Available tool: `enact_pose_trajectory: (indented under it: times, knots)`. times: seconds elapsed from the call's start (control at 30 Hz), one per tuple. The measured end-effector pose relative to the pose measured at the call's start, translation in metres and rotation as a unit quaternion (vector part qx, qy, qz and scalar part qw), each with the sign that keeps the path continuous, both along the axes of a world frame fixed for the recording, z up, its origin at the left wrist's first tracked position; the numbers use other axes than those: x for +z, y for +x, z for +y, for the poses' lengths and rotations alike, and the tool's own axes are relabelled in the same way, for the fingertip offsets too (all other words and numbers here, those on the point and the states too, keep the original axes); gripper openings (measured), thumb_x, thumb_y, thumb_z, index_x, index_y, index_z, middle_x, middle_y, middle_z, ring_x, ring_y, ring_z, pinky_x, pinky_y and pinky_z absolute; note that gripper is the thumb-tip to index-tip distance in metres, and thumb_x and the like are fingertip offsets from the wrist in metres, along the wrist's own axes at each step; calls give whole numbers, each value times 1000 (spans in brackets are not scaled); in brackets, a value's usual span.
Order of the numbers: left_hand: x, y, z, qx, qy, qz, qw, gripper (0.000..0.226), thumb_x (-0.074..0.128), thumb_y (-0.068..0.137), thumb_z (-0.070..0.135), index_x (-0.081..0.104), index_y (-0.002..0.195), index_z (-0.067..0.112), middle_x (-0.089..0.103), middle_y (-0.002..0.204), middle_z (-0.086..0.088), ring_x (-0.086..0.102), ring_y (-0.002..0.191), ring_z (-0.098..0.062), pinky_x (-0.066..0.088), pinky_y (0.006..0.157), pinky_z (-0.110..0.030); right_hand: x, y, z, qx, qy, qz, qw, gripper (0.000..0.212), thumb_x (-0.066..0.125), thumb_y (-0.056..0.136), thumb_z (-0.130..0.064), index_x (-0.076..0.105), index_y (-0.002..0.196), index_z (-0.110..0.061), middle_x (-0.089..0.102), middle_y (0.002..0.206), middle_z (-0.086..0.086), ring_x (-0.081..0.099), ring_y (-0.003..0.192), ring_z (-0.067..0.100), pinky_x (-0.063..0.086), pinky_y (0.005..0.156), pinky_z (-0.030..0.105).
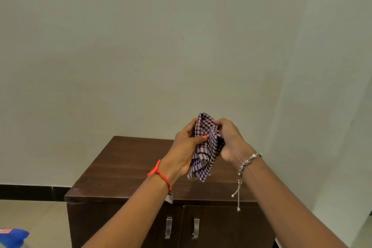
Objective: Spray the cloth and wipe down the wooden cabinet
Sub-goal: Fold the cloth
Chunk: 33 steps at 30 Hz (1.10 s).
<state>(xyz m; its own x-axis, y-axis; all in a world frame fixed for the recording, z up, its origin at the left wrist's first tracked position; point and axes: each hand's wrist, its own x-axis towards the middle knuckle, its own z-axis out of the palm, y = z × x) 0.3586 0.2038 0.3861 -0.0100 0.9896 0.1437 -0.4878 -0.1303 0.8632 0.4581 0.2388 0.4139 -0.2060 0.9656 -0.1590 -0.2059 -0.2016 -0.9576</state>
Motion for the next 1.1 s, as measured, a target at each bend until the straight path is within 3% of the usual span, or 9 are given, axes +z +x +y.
enact_pose_trajectory:
  times: [0.1, 0.23, 0.33, 0.4, 0.57, 0.7, 0.8, 0.93, 1.1]
  knots:
    - [-1, -4, 3, 39, -9, 104, 994, 63, 34, 83, -23, 42, 135, 12, 65, 99, -6, 67, 78, -14, 57, 67, -27, 1, 6, 0, 3, 0, -45, 999, 25, 37, 92, -21, 54, 78, -9, 59, 72, 7, 53, 65, 19, 42, 57, 28]
    - [5, -33, 11, 70, -4, 314, 947, 59, 39, 82, -20, 44, 134, 9, 63, 114, -18, 64, 94, -26, 51, 89, -41, 2, 27, 14, -53, 97, -200, 974, 23, 34, 94, -23, 44, 77, -11, 44, 64, 5, 43, 58, 17, 35, 57, 28]
    - [16, -47, 12, 123, 26, 454, 882, 41, 50, 82, -12, 61, 117, 6, 68, 104, -16, 65, 90, -21, 52, 85, -32, -4, 40, 30, -69, 256, -406, 874, 34, 32, 95, -23, 37, 62, -15, 35, 56, 0, 31, 51, 13, 26, 56, 29]
    - [21, -50, 13, 152, 46, 506, 848, 29, 54, 83, -7, 68, 105, 5, 71, 95, -12, 66, 83, -15, 53, 77, -24, -8, 43, 35, -64, 327, -492, 805, 35, 32, 96, -25, 49, 67, -14, 48, 63, 0, 42, 56, 15, 32, 60, 30]
    - [25, -53, 14, 156, 57, 515, 841, 22, 57, 84, -3, 69, 101, 5, 71, 91, -12, 66, 77, -14, 48, 63, -15, -12, 44, 38, -81, 364, -582, 723, 33, 36, 99, -26, 59, 90, -5, 60, 80, 7, 49, 63, 17, 37, 56, 29]
    - [22, -57, 15, 129, 52, 492, 859, 28, 52, 84, -6, 66, 92, 17, 70, 89, -14, 64, 68, -23, 50, 57, -26, -15, 43, 41, -76, 366, -550, 747, 28, 44, 97, -21, 66, 94, -3, 64, 86, 8, 55, 70, 17, 42, 64, 26]
    - [23, -57, 15, 99, 49, 533, 839, 37, 48, 82, -11, 71, 82, 18, 69, 94, -11, 61, 73, -18, 49, 62, -24, -12, 44, 39, -111, 372, -518, 762, 21, 56, 91, -18, 70, 96, -3, 68, 96, 11, 58, 75, 17, 47, 70, 28]
    - [24, -51, 16, 60, 26, 572, 818, 36, 44, 84, -13, 72, 96, 7, 65, 97, -5, 58, 86, -15, 48, 71, -21, -6, 40, 30, -143, 364, -478, 787, 11, 69, 80, -9, 73, 80, 1, 71, 81, 13, 55, 58, 7, 45, 53, 15]
    - [23, -45, 20, 62, -10, 550, 833, 39, 42, 80, -14, 71, 98, 5, 67, 104, -15, 59, 94, -26, 48, 88, -40, 5, 22, 14, -120, 332, -434, 829, 16, 70, 78, -7, 71, 80, 9, 70, 77, 21, 53, 47, 7, 40, 41, 12]
